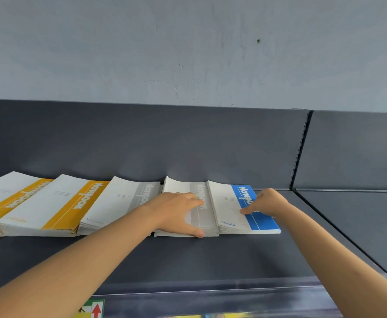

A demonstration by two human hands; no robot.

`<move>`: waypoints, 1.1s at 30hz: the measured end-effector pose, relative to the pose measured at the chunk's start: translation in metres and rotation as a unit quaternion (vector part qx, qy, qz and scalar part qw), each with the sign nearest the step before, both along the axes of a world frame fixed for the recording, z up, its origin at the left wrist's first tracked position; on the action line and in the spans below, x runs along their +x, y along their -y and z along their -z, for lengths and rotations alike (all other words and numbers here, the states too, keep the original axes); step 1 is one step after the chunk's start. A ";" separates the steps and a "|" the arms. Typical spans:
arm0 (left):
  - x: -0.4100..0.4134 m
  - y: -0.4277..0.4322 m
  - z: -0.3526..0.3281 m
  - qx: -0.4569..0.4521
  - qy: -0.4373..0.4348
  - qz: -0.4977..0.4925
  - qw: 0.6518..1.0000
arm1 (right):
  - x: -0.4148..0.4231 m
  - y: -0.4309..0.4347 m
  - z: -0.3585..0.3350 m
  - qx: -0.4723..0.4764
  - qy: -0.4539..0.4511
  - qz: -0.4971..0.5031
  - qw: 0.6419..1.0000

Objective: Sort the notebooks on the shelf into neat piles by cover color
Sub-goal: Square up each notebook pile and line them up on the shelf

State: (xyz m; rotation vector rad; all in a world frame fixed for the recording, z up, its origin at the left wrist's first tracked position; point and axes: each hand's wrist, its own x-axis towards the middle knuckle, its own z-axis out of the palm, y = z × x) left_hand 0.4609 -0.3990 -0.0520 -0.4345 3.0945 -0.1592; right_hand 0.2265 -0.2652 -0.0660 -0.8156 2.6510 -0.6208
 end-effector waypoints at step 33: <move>-0.022 -0.052 0.013 0.111 -0.078 -0.014 0.991 | 0.000 -0.026 0.001 -0.217 0.183 0.014 0.959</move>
